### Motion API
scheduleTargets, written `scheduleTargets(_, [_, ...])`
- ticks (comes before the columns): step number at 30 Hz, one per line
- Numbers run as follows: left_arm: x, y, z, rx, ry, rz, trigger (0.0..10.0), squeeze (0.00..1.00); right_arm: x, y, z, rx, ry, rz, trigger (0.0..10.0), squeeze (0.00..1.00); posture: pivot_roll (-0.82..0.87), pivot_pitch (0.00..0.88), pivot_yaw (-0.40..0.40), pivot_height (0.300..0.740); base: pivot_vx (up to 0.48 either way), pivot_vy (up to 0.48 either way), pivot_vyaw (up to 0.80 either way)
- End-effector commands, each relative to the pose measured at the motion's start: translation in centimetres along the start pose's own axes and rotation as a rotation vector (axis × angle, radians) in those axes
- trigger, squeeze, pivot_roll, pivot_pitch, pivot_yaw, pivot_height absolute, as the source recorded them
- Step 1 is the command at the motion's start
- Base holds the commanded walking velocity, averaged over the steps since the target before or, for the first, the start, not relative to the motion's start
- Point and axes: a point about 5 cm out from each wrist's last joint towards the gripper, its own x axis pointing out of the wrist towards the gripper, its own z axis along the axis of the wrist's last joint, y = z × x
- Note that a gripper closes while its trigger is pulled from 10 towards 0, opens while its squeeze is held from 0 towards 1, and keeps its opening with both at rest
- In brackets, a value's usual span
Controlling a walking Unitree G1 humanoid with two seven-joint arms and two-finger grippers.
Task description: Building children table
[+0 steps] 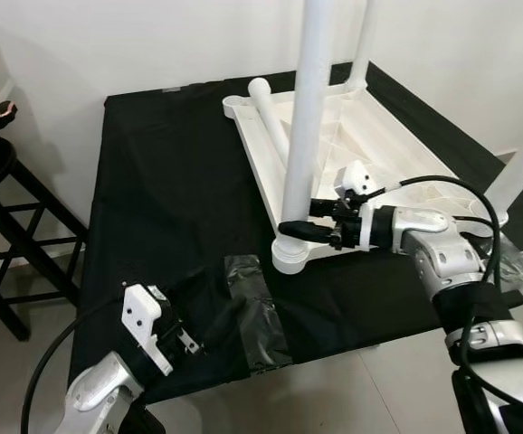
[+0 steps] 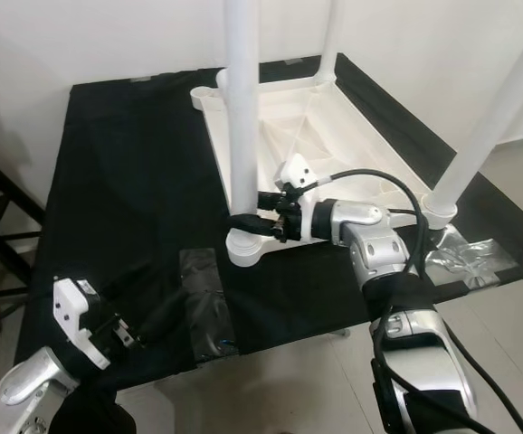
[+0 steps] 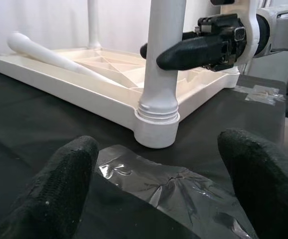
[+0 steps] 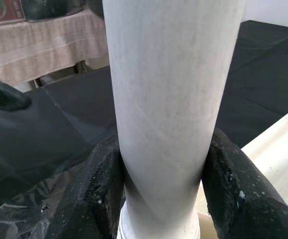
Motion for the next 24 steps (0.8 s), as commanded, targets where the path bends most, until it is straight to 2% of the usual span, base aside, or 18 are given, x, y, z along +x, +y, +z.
scheduleTargets(1, [-0.1, -0.2, 0.0, 0.025, 0.006, -0.004, 10.0, 0.0, -0.6, 0.1, -1.1, 0.025, -0.002, -0.025, 0.0, 0.0, -0.04, 0.138, -0.003, 0.74, 0.0, 0.0, 0.0])
scheduleTargets(3, [-0.1, -0.2, 0.0, 0.027, 0.008, -0.003, 10.0, 0.0, -0.6, 0.3, -1.4, 0.034, -0.011, -0.029, 0.0, 0.0, -0.04, 0.138, -0.003, 0.74, 0.0, 0.0, 0.0])
scheduleTargets(5, [-0.1, -0.2, -0.1, 0.032, 0.013, -0.005, 10.0, 0.0, -0.7, 0.9, -2.5, 0.061, -0.007, -0.11, 0.0, 0.0, -0.04, 0.139, -0.004, 0.74, 0.0, 0.0, 0.0])
scheduleTargets(7, [-0.1, -0.2, -0.1, 0.032, 0.013, -0.005, 10.0, 0.0, -0.7, 0.9, -2.5, 0.061, -0.007, -0.11, 0.0, 0.0, -0.04, 0.139, -0.004, 0.74, 0.0, 0.0, 0.0])
scheduleTargets(8, [-0.1, -0.2, -0.1, 0.034, 0.015, -0.007, 10.0, 0.0, -0.6, 1.4, -3.3, 0.088, -0.004, -0.182, 0.0, 0.0, -0.04, 0.143, -0.012, 0.74, 0.0, 0.0, 0.0])
scheduleTargets(9, [-0.1, -0.2, -0.1, 0.034, 0.015, -0.007, 10.0, 0.0, -0.6, 1.4, -3.3, 0.088, -0.004, -0.182, 0.0, 0.0, -0.04, 0.143, -0.012, 0.74, 0.0, 0.0, 0.0])
scheduleTargets(10, [-0.1, -0.1, -0.1, 0.035, 0.016, -0.008, 10.0, 0.0, -0.1, 2.3, -4.5, 0.114, 0.031, -0.324, 0.0, 0.0, -0.04, 0.152, -0.013, 0.74, 0.0, 0.0, 0.0])
scheduleTargets(12, [-0.1, -0.1, -0.1, 0.035, 0.016, -0.008, 10.0, 0.0, -0.1, 2.3, -4.5, 0.114, 0.031, -0.324, 0.0, 0.0, -0.04, 0.152, -0.013, 0.74, 0.0, 0.0, 0.0])
scheduleTargets(13, [-0.1, 0.0, 0.0, 0.036, 0.017, -0.011, 10.0, 0.0, -0.1, 3.6, -5.8, 0.157, 0.092, -0.693, 0.0, 0.0, -0.05, 0.161, -0.005, 0.74, 0.0, 0.0, 0.0])
scheduleTargets(14, [0.0, 0.2, 0.1, 0.036, 0.017, -0.018, 10.0, 0.0, 0.8, 6.7, -5.8, 0.113, 0.135, -0.758, 0.0, 0.0, -0.07, 0.173, 0.019, 0.74, 0.0, 0.0, 0.0])
scheduleTargets(15, [0.1, 0.4, 0.1, 0.034, 0.017, -0.022, 10.0, 0.0, 1.1, 8.5, -5.3, 0.104, 0.13, -0.786, 0.0, 0.0, -0.07, 0.172, 0.024, 0.74, 0.0, 0.0, 0.0])
scheduleTargets(16, [0.2, 0.4, 0.1, 0.029, 0.017, -0.027, 10.0, 0.0, 1.1, 9.0, -5.3, 0.162, 0.118, -0.794, 0.0, 0.0, -0.09, 0.166, 0.032, 0.74, 0.0, 0.0, 0.0])
scheduleTargets(18, [0.3, 0.5, 0.0, 0.022, 0.016, -0.033, 10.0, 0.0, 1.2, 9.0, -5.5, 0.195, 0.114, -0.756, 0.0, 0.0, -0.08, 0.164, 0.029, 0.74, 0.0, 0.0, 0.0])
scheduleTargets(21, [0.6, 0.4, 0.0, 0.028, 0.022, -0.059, 10.0, 0.0, 1.1, 8.4, -6.2, 0.224, 0.132, -0.764, 0.0, 0.0, -0.06, 0.163, 0.011, 0.74, 0.0, 0.0, 0.0])
scheduleTargets(24, [0.7, 0.5, 0.0, 0.033, 0.023, -0.057, 10.0, 0.0, 1.6, 8.9, -5.9, 0.222, 0.143, -0.745, 0.0, 0.0, -0.06, 0.162, 0.009, 0.74, 0.0, 0.0, 0.0])
